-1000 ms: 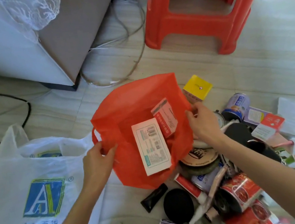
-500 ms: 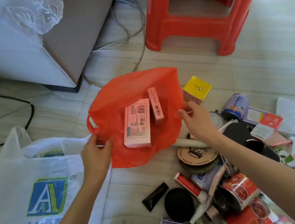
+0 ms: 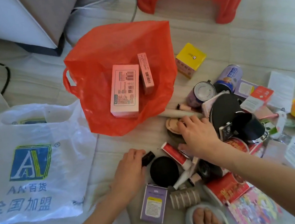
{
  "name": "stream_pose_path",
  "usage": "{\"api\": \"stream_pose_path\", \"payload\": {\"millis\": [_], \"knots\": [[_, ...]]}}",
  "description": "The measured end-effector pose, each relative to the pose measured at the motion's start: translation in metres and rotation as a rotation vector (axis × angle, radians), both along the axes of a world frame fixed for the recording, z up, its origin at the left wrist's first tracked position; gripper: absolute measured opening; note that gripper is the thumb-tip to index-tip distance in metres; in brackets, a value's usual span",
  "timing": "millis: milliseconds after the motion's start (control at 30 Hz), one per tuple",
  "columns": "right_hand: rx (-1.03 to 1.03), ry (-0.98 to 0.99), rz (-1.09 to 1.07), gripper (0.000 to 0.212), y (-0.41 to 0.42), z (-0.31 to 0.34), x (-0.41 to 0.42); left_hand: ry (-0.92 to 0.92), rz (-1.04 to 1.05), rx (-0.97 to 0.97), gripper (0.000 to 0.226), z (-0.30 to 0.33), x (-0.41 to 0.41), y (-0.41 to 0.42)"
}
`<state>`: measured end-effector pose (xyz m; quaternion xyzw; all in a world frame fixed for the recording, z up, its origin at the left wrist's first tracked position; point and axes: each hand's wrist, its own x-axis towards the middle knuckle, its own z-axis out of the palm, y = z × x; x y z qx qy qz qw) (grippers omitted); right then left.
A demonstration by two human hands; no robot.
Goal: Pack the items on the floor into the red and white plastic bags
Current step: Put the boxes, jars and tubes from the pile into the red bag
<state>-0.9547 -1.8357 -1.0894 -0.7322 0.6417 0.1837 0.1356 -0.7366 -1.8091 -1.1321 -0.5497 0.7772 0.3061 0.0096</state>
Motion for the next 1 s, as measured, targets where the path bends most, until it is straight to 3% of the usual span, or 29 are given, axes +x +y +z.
{"api": "stream_pose_path", "payload": {"millis": [133, 233, 400, 533, 667, 833, 933, 1000], "knots": [[0.036, 0.174, 0.003, 0.055, -0.010, -0.005, 0.004, -0.134, -0.039, 0.085, 0.045, -0.022, 0.005, -0.004], [0.041, 0.157, 0.020, 0.046, -0.010, -0.008, 0.006, -0.195, -0.048, 0.101, 0.042, -0.028, 0.004, -0.009], [-0.023, 0.053, 0.021, 0.032, -0.020, 0.020, -0.001, -0.065, 0.018, 0.201, 0.032, -0.019, 0.002, -0.015], [-0.207, -0.370, -0.205, 0.015, -0.026, 0.051, -0.012, 0.246, 0.160, 0.399, 0.017, 0.029, 0.013, -0.051], [-0.321, -0.904, -0.610, 0.026, -0.044, 0.077, 0.005, 0.533, 0.419, 0.277, 0.015, 0.086, 0.011, -0.090], [-0.188, -1.435, -1.025, 0.010, -0.094, 0.076, 0.029, 0.632, 0.753, -0.005, 0.031, 0.102, -0.004, -0.126], [0.003, -1.716, -1.173, 0.011, -0.107, 0.065, 0.045, 0.658, 0.715, 0.034, 0.054, 0.098, -0.018, -0.133], [0.079, -1.730, -1.230, 0.012, -0.102, 0.056, 0.050, 0.619, 0.626, 0.055, 0.056, 0.090, -0.025, -0.126]]}}
